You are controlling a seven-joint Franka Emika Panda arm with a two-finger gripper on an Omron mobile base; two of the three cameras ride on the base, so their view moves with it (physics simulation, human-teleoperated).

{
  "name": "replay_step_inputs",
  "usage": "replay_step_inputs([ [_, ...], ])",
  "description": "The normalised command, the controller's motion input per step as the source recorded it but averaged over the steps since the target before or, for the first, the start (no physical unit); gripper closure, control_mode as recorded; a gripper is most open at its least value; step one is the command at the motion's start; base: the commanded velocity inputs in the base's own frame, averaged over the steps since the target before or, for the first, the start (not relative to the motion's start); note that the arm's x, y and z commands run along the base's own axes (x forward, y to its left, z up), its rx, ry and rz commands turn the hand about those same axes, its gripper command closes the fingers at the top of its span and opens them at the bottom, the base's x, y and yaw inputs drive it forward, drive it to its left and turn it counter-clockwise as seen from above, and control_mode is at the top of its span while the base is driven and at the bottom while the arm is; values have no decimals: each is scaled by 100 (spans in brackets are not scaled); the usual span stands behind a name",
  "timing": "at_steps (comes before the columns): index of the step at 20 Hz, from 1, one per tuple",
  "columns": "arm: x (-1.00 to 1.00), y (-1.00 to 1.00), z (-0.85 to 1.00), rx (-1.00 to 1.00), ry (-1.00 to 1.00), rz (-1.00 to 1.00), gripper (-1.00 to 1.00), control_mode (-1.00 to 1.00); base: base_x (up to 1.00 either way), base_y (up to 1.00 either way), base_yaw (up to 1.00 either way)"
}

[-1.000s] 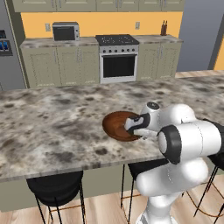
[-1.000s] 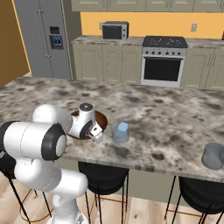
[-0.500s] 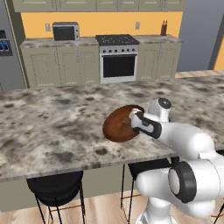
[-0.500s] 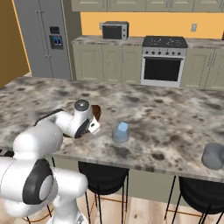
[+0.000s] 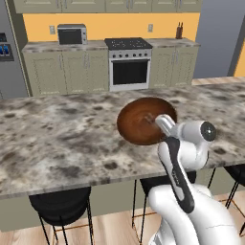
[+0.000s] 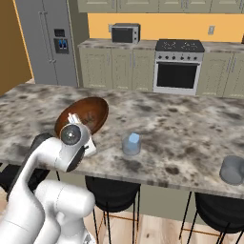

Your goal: There are four ice cubes in the ice bowl. Place two ice cubes in each glass of water.

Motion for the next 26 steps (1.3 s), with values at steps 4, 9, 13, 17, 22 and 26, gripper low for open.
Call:
replay_step_inputs([
  [4, -7, 2, 44, 0, 3, -9, 100, -100, 0, 0, 0],
  [9, -63, -14, 94, 13, 7, 0, 100, -100, 0, 0, 0],
  [13, -82, -72, 56, 3, 33, 0, 100, -100, 0, 0, 0],
  [17, -9, -46, 0, 5, 1, -2, 100, -100, 0, 0, 0],
  [22, 0, -90, 0, 4, 15, -14, 100, -100, 0, 0, 0],
  [26, -24, 3, 0, 0, -2, 1, 100, -100, 0, 0, 0],
])
